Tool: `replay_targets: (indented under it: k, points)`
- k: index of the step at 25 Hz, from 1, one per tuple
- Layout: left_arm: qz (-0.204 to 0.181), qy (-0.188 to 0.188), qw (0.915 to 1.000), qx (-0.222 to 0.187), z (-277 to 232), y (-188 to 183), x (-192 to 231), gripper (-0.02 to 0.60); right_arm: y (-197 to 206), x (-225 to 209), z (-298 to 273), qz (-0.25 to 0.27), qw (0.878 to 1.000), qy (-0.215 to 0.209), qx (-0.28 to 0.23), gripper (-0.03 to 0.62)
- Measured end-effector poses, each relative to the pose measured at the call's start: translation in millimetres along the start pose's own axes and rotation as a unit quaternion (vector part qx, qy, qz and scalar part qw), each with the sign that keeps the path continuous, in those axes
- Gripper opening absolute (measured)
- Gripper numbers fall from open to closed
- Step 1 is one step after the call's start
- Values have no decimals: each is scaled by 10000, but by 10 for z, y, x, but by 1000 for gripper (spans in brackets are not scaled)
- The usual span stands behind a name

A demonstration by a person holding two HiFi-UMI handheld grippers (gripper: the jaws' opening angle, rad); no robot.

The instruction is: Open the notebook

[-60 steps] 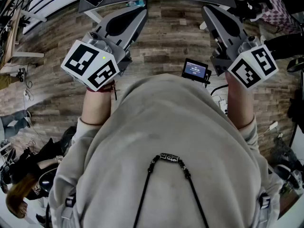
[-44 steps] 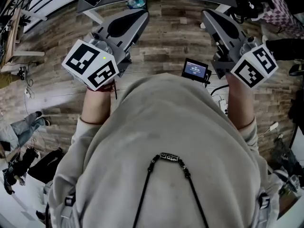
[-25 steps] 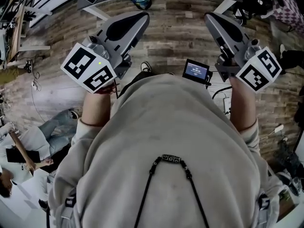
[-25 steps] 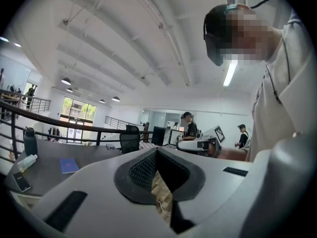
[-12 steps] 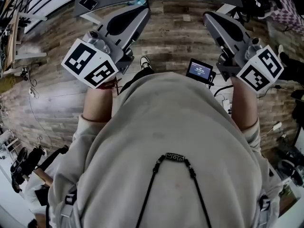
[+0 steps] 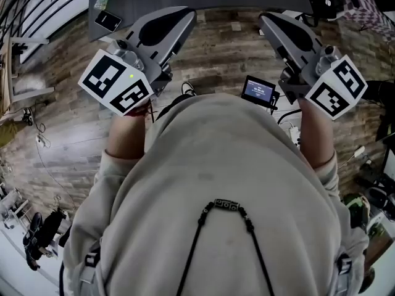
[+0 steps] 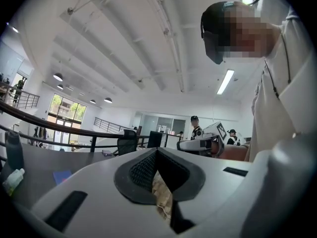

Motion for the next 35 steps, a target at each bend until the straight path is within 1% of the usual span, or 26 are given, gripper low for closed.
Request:
replay_targets:
  k: [4,7,10,12,15,20,23,28,32,35]
  points:
    - [-157,-6,9999,71,78,-74,311,2,-123,-79,-252,24,9998,167,93,15]
    - [-323,-49,9994,113,152,-41,387,2,-111,-94,-346,208,9994,232,168,15]
    - [-458,-56,9988,162,265,-2,556,2,-97,-139,-624,399,9974,381,464,15]
    - [-439,-58,9988,193,361,20,750,0,-118,-191,-865,278,9965,448,644,15]
    - [-269,-73,9994,182,503,87,971,2,-151,-187,-1101,213,9953,452,825,15]
    - [-111,-138,9998,40,641,192,1109,2,-147,-158,-1263,279,9930,428,1064,15]
    - [-44,-161,9998,-54,687,244,1113,2,-145,-187,-1344,305,9915,362,1209,15]
    - [174,-350,9992,9,637,282,1235,2,-142,-334,-1523,295,9898,93,1390,15]
    - [72,-552,9984,132,548,258,1308,2,-190,-613,-1708,109,9916,-231,1270,15]
    - [207,-774,9967,143,479,216,1490,2,-294,-825,-1927,204,9904,-449,1288,15]
Point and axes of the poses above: the fingertips, and each gripper's own axes: z backward along the fingers, x to its left, y out of its underside, the point moved 7 cm from there along z, backward along the fingers, and after that the axes turned 5 degrees about x, right-handed, at the moved point
